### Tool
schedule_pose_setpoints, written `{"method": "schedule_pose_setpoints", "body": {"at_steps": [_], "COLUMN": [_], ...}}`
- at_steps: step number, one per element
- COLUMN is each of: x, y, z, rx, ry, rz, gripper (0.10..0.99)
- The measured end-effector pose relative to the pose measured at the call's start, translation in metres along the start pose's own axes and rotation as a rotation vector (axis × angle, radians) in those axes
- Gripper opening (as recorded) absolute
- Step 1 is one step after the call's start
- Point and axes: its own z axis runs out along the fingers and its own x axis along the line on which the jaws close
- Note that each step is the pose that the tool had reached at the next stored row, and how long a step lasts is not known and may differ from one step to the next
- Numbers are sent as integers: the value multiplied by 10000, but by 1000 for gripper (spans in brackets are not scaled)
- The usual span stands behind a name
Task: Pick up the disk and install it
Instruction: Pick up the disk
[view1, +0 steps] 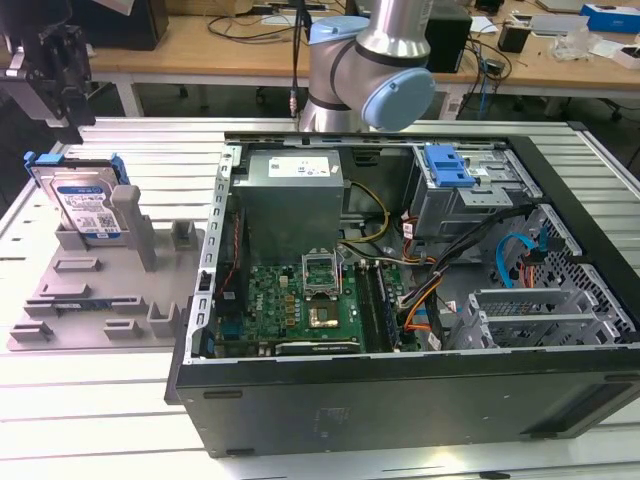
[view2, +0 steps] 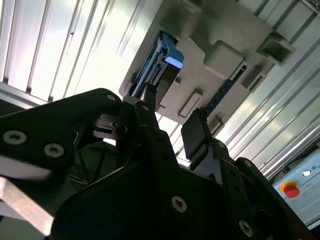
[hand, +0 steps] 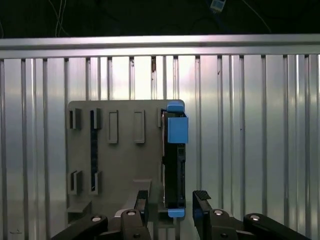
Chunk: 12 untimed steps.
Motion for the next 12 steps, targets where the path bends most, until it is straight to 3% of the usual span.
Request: {"method": "schedule_pose_setpoints", "body": {"at_steps": [5, 12], "x": [1, -4], "y": [168, 308], "z": [24, 42], "rx": [-4, -4], "ry": [-219, -270], "rz": [2, 1], "gripper": [482, 482]}}
